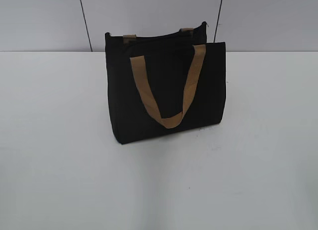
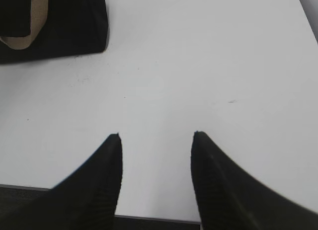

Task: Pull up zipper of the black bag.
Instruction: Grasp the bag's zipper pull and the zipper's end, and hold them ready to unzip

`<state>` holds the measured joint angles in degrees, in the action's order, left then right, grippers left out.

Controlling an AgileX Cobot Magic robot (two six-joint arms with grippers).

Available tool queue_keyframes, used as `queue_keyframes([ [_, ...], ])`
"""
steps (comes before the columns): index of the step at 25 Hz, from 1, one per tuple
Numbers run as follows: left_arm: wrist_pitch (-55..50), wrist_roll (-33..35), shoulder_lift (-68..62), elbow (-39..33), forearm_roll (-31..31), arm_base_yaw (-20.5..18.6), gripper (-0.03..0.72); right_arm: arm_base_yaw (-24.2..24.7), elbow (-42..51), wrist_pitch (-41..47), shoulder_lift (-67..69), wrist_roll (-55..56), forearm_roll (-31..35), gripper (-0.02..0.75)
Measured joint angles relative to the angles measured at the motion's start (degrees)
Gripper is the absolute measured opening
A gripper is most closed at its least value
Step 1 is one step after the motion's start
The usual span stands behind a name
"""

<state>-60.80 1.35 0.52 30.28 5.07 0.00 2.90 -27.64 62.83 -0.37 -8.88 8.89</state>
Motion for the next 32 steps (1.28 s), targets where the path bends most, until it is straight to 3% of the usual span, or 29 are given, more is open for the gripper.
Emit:
queue_keyframes([
  [17, 0.00, 0.00, 0.00, 0.00, 0.00, 0.00, 0.283, 0.00, 0.00, 0.00, 0.00, 0.00, 0.00, 0.359],
  [24, 0.13, 0.06, -3.21, 0.00, 0.82, 0.00, 0.483, 0.00, -1.18, -0.11, 1.63, 0.00, 0.00, 0.359],
  [29, 1.74, 8.98, -10.01, 0.70, 4.24, 0.00, 0.505, 0.00, -6.37, -1.70, 12.45, -0.85, 0.00, 0.359],
  [32, 9.48, 15.03, -14.16, 1.14, 7.55, 0.00, 0.502, 0.00, -9.90, -1.90, 19.63, -2.67, 0.00, 0.359],
])
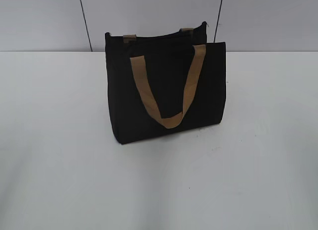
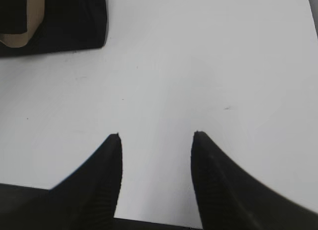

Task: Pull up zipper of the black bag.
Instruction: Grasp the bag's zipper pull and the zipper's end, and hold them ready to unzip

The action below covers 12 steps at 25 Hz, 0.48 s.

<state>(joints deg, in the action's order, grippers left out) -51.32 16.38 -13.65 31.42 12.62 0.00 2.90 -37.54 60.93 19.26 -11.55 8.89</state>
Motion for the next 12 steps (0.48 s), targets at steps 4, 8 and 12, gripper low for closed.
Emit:
queue_keyframes([
  [4, 10.06, 9.59, -7.65, 0.06, 7.06, 0.00, 0.495, 0.00, -5.06, -0.12, 8.66, -2.98, 1.33, 0.359],
  [8, 14.87, 25.23, -18.25, 0.06, 18.98, 0.00, 0.493, 0.00, -9.80, -0.16, 16.46, -6.34, 4.86, 0.359],
  [12, 15.45, 49.13, -29.58, 0.06, 35.21, 0.00, 0.492, -0.07, -13.75, -0.28, 22.96, -10.44, 7.95, 0.359],
])
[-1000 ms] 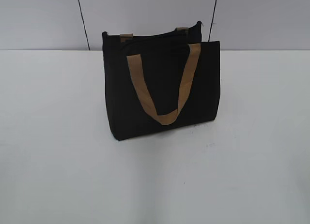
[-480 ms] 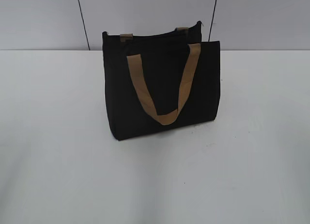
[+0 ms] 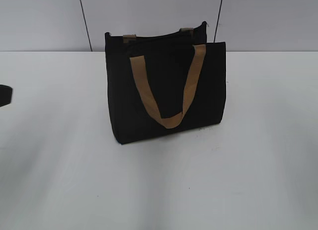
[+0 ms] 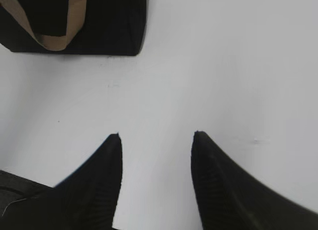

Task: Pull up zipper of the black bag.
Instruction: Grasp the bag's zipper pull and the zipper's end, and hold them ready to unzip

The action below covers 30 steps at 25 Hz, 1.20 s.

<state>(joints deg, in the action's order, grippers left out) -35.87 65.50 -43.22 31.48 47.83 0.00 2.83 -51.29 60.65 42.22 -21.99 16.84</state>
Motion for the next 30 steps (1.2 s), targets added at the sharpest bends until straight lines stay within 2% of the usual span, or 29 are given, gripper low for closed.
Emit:
queue_keyframes([
  [2, -0.04, 11.26, -7.46, 0.00, 9.92, 0.00, 0.492, -0.67, -1.97, -0.12, 3.08, -1.83, 1.01, 0.359],
  [6, 0.41, 31.80, -18.24, 0.01, 24.96, 0.00, 0.492, -2.14, -5.66, -0.60, 9.16, -3.90, 2.18, 0.359],
  [10, -2.65, 49.28, -28.56, 0.06, 35.18, 0.00, 0.492, -2.28, -10.15, -0.74, 13.71, -5.62, 2.57, 0.359],
  [13, -5.74, 64.14, -35.96, 0.12, 45.91, 0.00, 0.492, -2.28, -13.31, -0.78, 17.29, -6.57, 3.27, 0.359],
  [16, -8.91, 76.97, -42.35, 0.83, 50.06, 0.00, 0.492, -2.28, -16.31, -0.86, 20.34, -7.67, 4.56, 0.359],
  [20, -11.25, 82.42, -50.85, 4.62, 50.94, 0.34, 0.492, -2.28, -18.46, -0.98, 23.72, -8.90, 7.08, 0.359],
  [30, -11.23, 83.15, -66.34, 18.95, 51.45, 5.98, 0.475, -2.28, -18.62, -1.09, 26.13, -10.70, 8.31, 0.359],
])
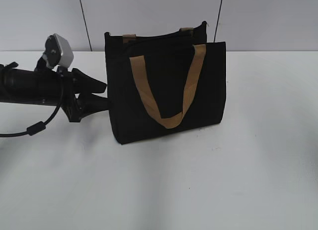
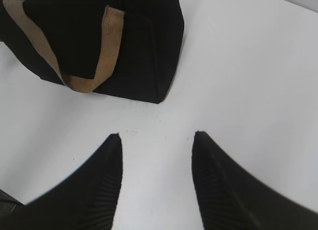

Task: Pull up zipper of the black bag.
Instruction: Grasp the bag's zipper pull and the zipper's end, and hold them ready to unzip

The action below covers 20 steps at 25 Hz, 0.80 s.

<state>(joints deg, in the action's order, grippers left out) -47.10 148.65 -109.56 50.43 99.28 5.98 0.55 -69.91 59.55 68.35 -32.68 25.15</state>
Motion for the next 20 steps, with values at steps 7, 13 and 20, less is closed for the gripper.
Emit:
queue_keyframes([
  [7, 1.22, 0.05, -5.05, 4.54, 0.00, 2.13, 0.470, 0.00, 0.00, 0.00, 0.09, -0.07, 0.17, 0.359],
  [13, 4.47, 0.05, -7.54, 6.78, 0.05, 4.24, 0.460, 0.00, 0.00, -0.06, 0.09, -0.07, 0.20, 0.359],
  [20, 5.97, 0.05, -8.16, 8.45, 0.00, 4.68, 0.407, 0.00, 0.00, -0.06, 0.09, -0.09, 0.20, 0.359],
])
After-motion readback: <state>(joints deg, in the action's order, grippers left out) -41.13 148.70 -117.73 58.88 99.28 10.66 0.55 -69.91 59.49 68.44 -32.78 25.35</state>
